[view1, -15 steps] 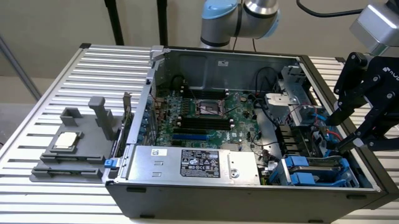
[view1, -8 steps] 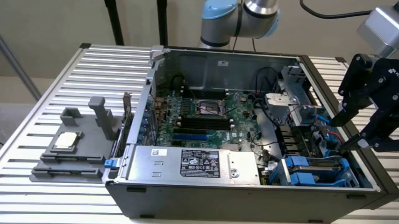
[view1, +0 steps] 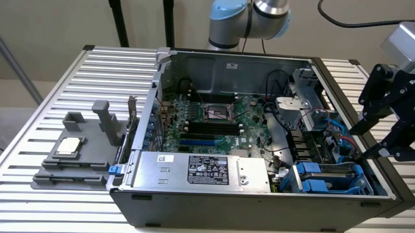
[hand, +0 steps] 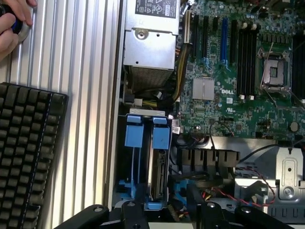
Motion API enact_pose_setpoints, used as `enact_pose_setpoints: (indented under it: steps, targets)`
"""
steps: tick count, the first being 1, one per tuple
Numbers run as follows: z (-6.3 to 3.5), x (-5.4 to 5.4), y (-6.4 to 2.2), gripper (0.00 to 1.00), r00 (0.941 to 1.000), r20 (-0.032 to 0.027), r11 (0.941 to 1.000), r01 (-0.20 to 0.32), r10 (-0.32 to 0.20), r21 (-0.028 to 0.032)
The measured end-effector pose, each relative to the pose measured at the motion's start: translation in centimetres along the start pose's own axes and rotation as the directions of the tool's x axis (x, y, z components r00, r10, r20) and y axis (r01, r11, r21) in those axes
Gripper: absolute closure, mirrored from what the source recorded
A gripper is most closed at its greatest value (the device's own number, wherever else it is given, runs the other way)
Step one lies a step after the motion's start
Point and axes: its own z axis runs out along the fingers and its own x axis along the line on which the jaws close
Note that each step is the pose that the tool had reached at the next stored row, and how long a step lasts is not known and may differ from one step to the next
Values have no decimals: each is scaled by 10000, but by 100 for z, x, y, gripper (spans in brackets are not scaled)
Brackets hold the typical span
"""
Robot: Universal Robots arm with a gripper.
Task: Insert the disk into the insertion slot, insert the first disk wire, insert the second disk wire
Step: 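Insert the first disk wire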
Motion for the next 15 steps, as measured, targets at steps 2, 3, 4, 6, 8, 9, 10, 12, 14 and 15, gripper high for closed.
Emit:
enact_pose_setpoints:
  steps: [2,3,4,6,8,9,10,12,14,15]
  targets:
    - [37,-21,-29,53,10000,-1,10000,8,-8,-1]
    - [56,-33,-43,53,10000,-4,10000,12,-12,-1]
    - [74,-44,-56,53,10000,-3,10000,17,-17,-2]
    - [114,-69,-86,53,10000,-1,10000,30,-30,-3]
    - [151,-94,-116,53,10000,-3,10000,45,-45,-5]
    - [170,-105,-129,53,10000,-3,10000,53,-53,-5]
    - [188,-114,-142,53,10000,-4,10000,61,-61,-6]
    - [225,-116,-162,53,10000,-3,10000,75,-75,-7]
    - [260,-112,-173,53,10000,-6,10000,86,-86,-8]
    - [278,-110,-176,53,10000,-6,10000,89,-89,-8]
